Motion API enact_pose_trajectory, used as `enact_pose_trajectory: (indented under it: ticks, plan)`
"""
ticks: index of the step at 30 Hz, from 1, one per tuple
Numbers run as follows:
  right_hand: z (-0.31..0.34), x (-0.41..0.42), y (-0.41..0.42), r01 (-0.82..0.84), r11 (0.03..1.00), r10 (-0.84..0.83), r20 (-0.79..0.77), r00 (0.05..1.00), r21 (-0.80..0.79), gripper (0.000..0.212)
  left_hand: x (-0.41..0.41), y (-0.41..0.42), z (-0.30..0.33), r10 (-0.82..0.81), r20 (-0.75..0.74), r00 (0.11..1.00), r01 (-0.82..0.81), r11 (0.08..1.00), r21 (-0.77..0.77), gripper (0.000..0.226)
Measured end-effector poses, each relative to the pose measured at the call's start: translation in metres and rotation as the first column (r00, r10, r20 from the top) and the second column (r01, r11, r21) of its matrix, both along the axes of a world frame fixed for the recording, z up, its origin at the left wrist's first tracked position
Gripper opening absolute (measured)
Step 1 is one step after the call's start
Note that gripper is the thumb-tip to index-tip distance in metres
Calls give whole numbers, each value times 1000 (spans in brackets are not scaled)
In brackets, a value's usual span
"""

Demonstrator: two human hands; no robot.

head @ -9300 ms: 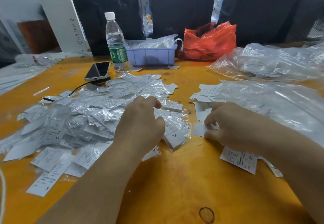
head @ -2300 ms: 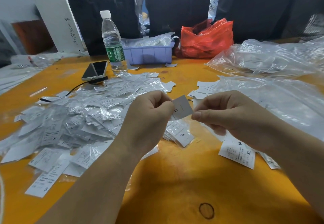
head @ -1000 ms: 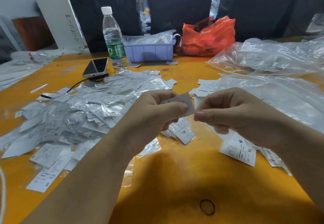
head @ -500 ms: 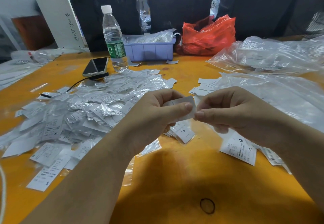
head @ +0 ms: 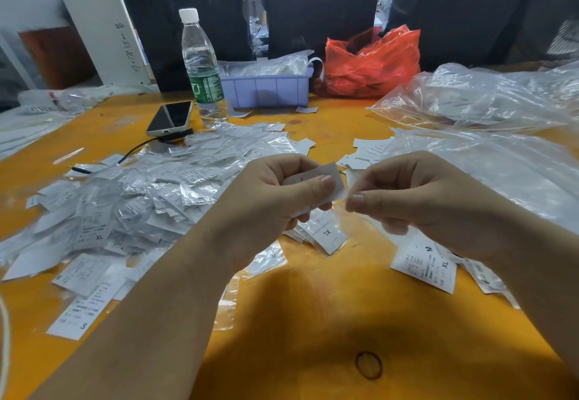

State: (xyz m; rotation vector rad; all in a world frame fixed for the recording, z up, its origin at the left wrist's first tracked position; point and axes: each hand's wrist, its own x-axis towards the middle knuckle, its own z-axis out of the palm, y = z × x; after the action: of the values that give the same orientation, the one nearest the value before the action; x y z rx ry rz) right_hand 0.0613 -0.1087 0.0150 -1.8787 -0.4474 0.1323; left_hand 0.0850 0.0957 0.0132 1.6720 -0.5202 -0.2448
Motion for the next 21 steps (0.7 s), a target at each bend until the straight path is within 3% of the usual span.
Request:
enact_pose_trajectory:
  ticks: [21]
  plan:
    - [-1, 1, -1, 3, 1000, -3, 2, 1000, 0, 24, -1, -3, -1, -5, 59, 998, 2, 998, 57, 22]
